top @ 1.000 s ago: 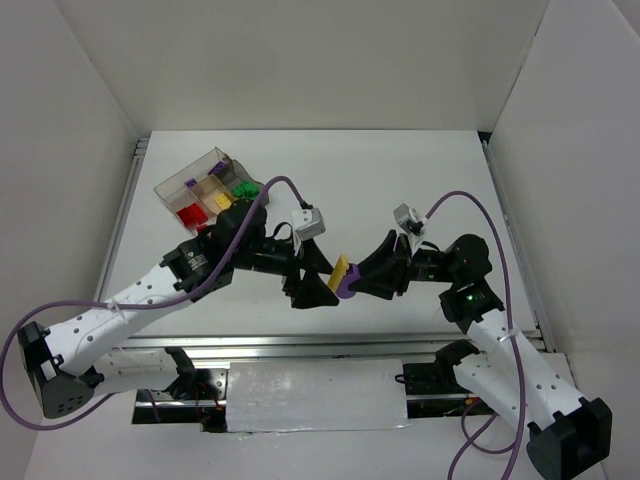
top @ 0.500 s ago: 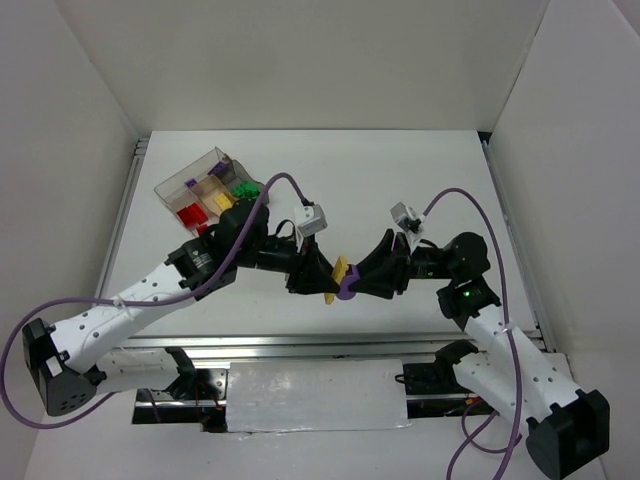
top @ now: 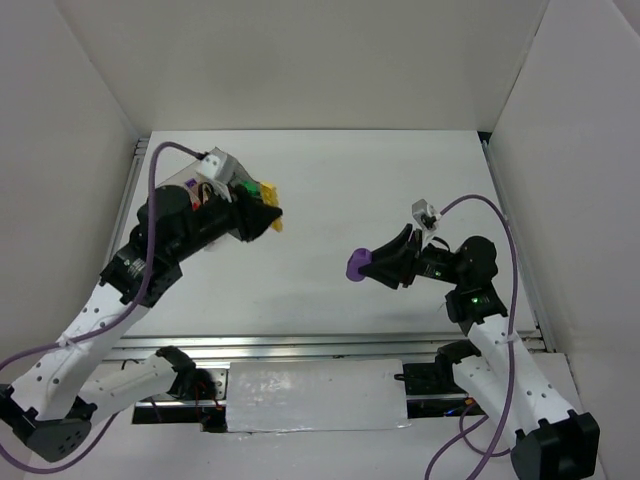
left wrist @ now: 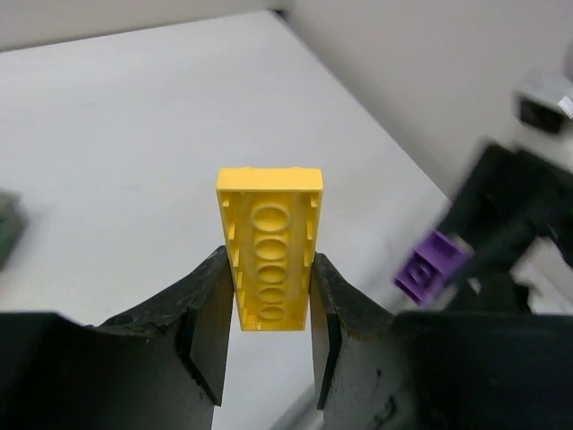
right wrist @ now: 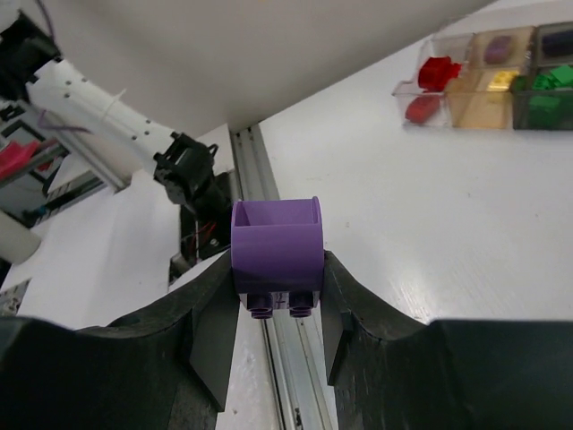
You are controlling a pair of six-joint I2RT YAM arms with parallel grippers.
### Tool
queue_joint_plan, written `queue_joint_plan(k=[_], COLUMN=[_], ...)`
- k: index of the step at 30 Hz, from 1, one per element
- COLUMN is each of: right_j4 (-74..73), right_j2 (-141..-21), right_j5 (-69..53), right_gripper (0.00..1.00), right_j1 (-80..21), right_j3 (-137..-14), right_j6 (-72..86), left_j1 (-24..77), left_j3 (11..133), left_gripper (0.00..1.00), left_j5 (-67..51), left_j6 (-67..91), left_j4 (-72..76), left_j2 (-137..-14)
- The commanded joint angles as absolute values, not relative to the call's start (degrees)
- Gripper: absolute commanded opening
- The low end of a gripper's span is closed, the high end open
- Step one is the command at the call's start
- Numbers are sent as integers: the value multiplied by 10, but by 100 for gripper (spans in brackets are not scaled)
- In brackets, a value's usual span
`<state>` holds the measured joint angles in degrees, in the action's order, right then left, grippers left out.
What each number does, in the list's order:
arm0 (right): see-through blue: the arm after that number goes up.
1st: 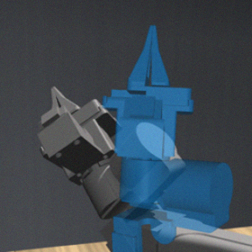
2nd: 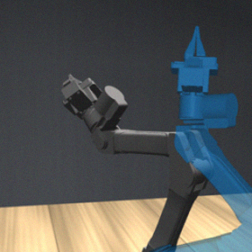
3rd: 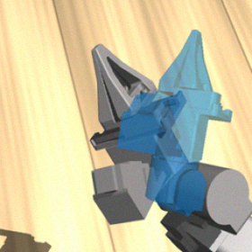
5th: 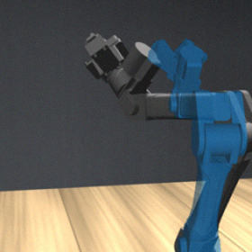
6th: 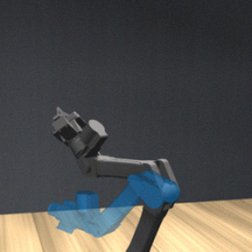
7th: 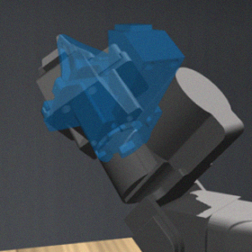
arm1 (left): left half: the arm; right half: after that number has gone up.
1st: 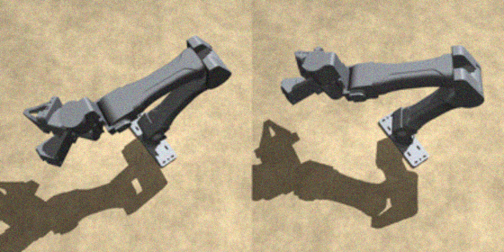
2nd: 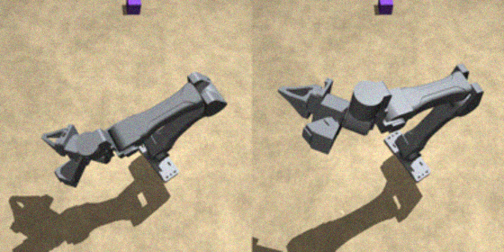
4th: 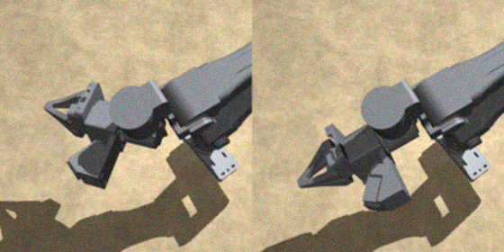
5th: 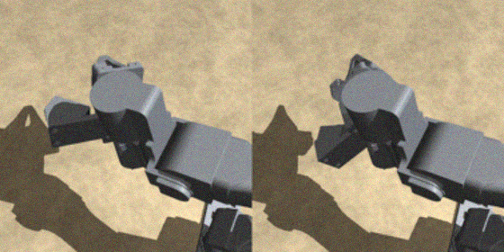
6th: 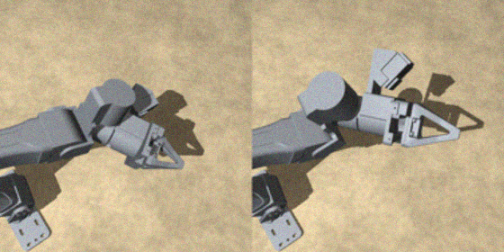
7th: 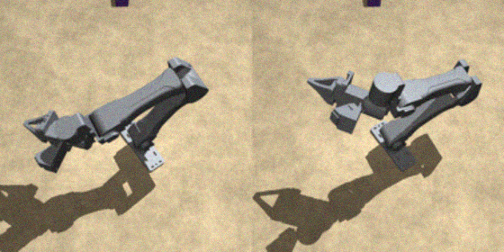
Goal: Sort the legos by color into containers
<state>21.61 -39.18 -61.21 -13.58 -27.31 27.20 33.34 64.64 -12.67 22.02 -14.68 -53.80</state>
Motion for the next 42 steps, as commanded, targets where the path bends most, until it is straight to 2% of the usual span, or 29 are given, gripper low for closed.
queue_joint_plan(k=[1,2,8,9,11,16,19,22,23,25,26,28,31,33,39,41,42], right_j4=[184,151,63,46,34,6,20,39,41,47,47,43,37,42,77,104,121], right_j2=[-401,-404,-406,-399,-394,-388,-397,-415,-423,-428,-432,-432,-434,-439,-463,-475,-484], right_j5=[-530,-480,-365,-353,-352,-341,-344,-360,-365,-375,-378,-379,-377,-387,-409,-419,-431], right_gripper=[0,0,0,0,0,0,0,0,0,0,0,0,0,0,0,0,0], right_j1=[-136,-139,-164,-166,-168,-169,-169,-170,-169,-169,-169,-169,-169,-169,-169,-169,-169], right_j3=[-308,-316,-358,-362,-366,-368,-364,-364,-366,-367,-370,-372,-375,-376,-374,-375,-375], right_j6=[281,286,308,309,306,290,296,306,311,314,315,313,309,308,335,355,364], left_j1=[289,273,178,166,156,128,115,108,105,102,99,99,98,98,98,105,106], left_j3=[711,721,752,763,780,855,853,849,844,847,853,855,853,853,835,762,689], left_gripper=[0,0,0,3,8,10,15,25,34,44,57,68,92,99,99,99,100], left_j5=[126,187,256,266,285,331,317,310,307,301,298,301,319,323,308,158,76], left_j6=[321,339,434,442,445,468,477,487,487,488,485,484,489,488,454,413,380], left_j4=[-217,-249,-216,-198,-188,-243,-246,-245,-240,-239,-239,-239,-239,-237,-232,-121,-61], left_j2=[-600,-625,-786,-816,-848,-950,-983,-1015,-1028,-1043,-1055,-1061,-1054,-1043,-925,-867,-807])
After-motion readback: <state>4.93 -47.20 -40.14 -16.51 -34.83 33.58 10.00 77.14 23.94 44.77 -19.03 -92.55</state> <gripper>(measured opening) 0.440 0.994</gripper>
